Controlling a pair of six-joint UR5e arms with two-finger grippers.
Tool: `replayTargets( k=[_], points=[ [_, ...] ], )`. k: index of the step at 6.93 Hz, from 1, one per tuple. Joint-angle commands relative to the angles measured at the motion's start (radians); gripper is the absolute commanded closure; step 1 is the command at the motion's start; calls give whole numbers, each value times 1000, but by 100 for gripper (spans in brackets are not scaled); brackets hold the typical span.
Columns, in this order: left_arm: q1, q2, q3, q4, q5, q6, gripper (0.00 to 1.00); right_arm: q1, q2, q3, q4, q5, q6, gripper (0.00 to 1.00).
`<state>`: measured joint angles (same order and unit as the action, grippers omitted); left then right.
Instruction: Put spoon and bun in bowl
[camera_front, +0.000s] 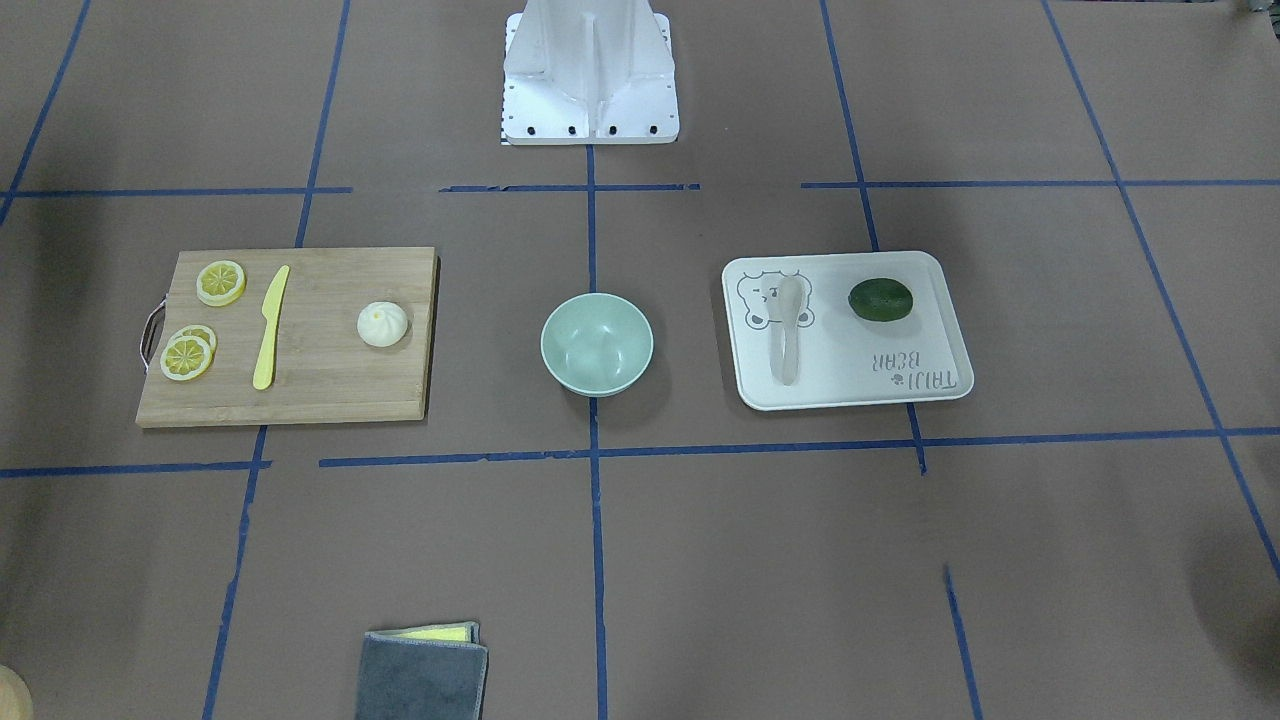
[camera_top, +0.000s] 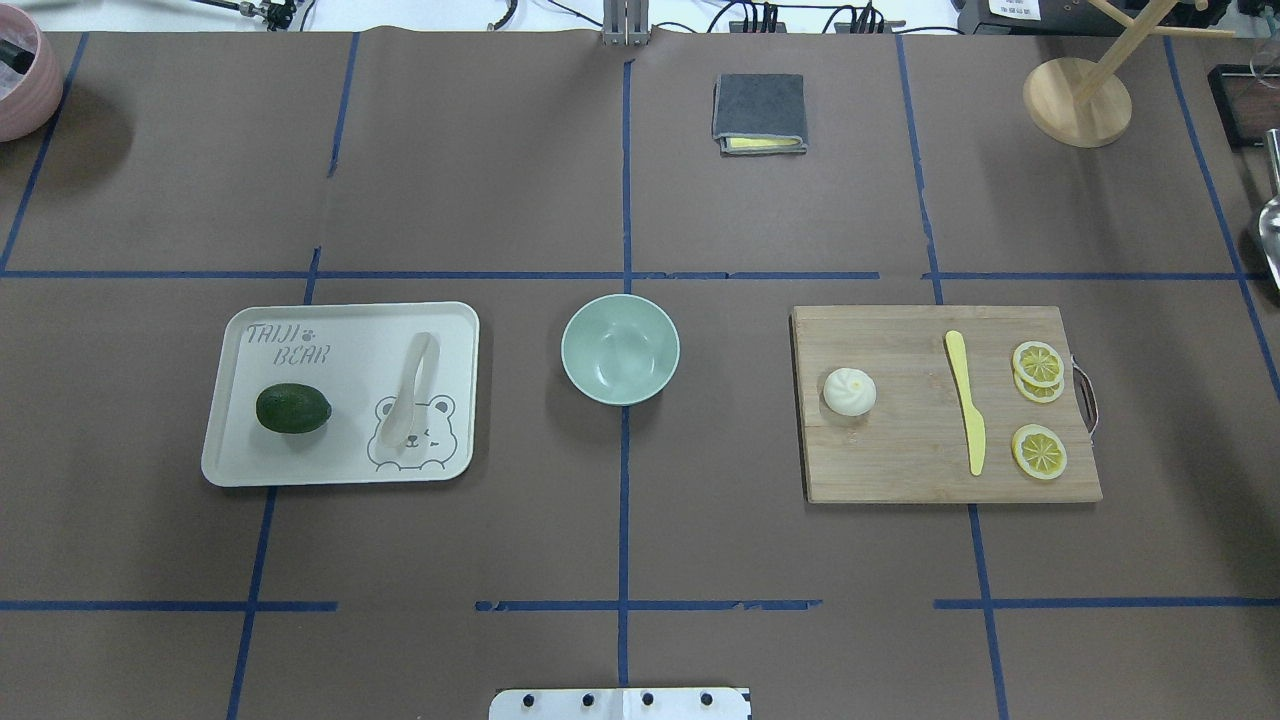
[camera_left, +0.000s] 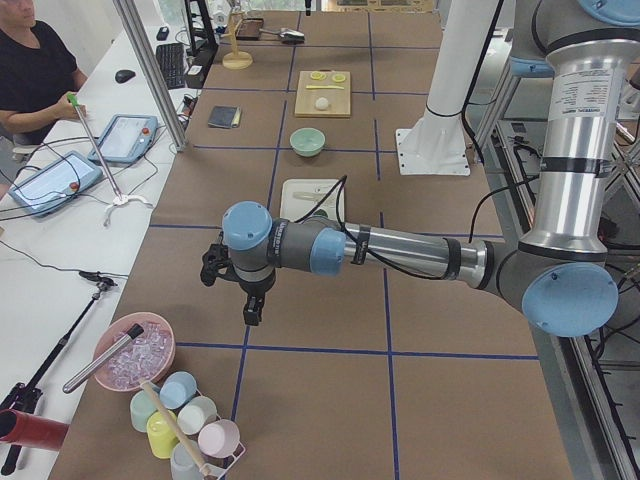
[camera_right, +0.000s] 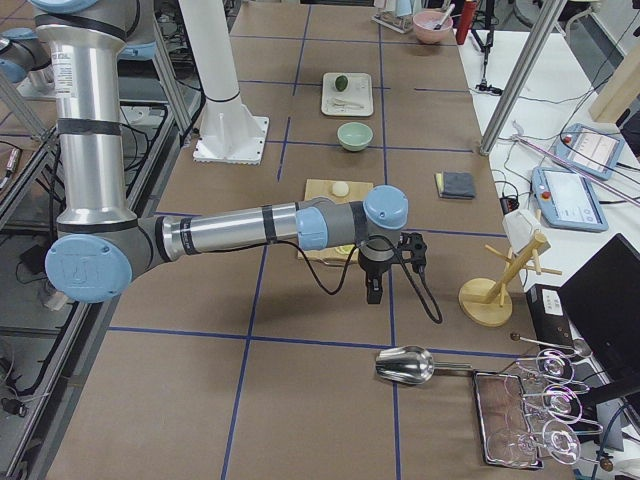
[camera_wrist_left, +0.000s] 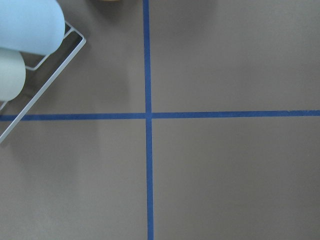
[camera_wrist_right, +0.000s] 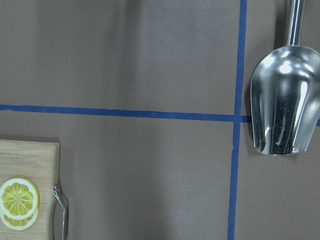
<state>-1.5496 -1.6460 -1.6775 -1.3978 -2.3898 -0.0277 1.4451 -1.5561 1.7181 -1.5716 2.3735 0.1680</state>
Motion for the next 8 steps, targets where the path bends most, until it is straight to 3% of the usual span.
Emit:
replayTargets(
  k=[1,4,6,7,8],
  points=[
    [-1,32,-16,-47,29,125,0,0,2,-5,5,1,1,0],
    [8,19,-14,-59,90,155,0,-2,10,0,7,0,4,0],
    [32,23,-18,-101,62,169,0,-3,10,3,7,0,5,0],
    [52,46,-24,-127,-170,170,0,-5,10,6,8,0,4,0],
    [163,40,-51,-253,-173,148,0,-6,10,2,37,0,-4,0]
  ],
)
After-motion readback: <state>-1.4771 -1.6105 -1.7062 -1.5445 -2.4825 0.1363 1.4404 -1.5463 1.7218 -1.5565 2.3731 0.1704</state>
